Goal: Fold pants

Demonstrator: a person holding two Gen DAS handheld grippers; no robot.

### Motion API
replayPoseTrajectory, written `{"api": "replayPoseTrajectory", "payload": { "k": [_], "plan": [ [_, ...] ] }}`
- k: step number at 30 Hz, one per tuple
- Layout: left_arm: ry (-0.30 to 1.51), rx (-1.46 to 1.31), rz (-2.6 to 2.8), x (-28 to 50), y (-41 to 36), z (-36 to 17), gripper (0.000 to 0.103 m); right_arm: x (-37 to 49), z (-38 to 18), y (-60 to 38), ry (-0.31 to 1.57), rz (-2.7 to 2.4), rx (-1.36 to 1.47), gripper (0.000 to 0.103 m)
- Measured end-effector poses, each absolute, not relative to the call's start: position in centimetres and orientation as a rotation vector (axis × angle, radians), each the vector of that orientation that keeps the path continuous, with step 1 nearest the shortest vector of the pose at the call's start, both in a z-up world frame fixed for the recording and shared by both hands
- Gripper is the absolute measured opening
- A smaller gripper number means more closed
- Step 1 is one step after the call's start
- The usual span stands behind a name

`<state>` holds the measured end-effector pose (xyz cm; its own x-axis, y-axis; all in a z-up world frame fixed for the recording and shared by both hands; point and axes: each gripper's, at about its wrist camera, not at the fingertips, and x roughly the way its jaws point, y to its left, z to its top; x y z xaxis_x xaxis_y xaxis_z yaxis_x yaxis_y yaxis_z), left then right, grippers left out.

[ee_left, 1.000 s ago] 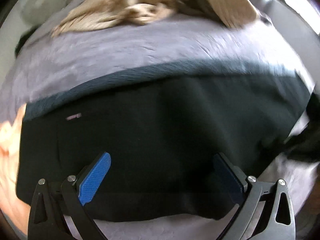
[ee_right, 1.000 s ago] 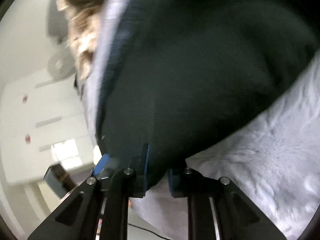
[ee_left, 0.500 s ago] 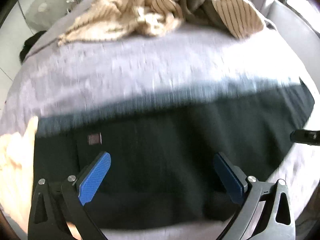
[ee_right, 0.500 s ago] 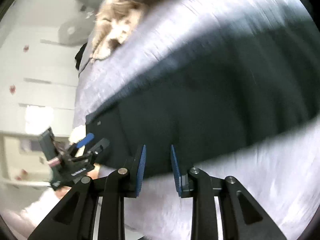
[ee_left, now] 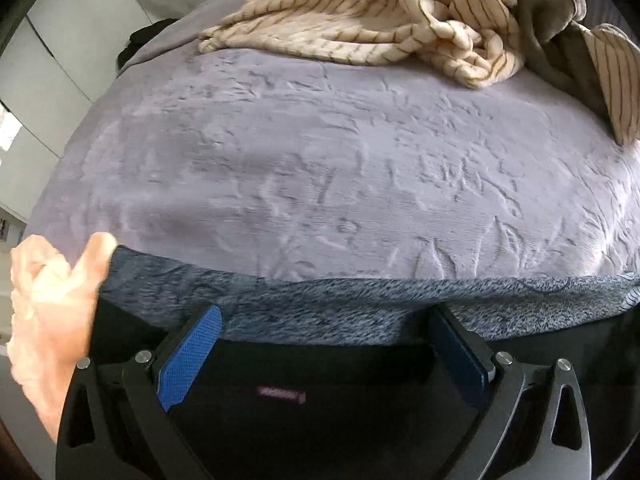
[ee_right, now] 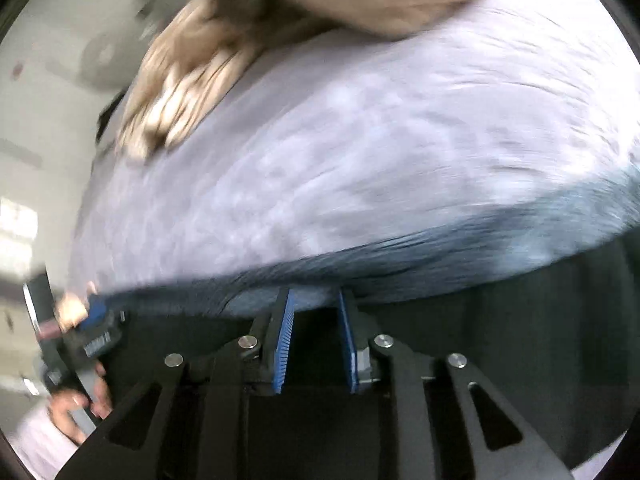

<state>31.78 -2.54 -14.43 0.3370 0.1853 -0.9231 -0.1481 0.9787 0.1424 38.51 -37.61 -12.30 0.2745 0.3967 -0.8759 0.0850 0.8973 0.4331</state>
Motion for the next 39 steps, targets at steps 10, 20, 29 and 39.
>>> {"api": "replayPoseTrajectory", "payload": {
  "k": [10, 20, 29, 39],
  "plan": [
    [1.244, 0.083, -0.098, 24.7, -8.9, -9.9, 0.103, 27.0, -8.8, -43.1, 1.352, 0.114, 0.664, 0.061],
    [1.303, 0.147, -0.366, 19.4, -15.6, -8.6, 0.103, 16.3, -8.4, -45.0, 1.296, -0.096, 0.912, 0.061],
    [1.314, 0.177, -0.308, 20.4, -20.8, -8.3, 0.103, 18.2, -7.8, -51.5, 1.223, -0.093, 0.912, 0.062],
    [1.326, 0.114, -0.143, 26.2, -32.0, -10.7, 0.103, 26.3, -12.0, -67.6, 1.165, -0.184, 1.012, 0.062]
  ]
}}
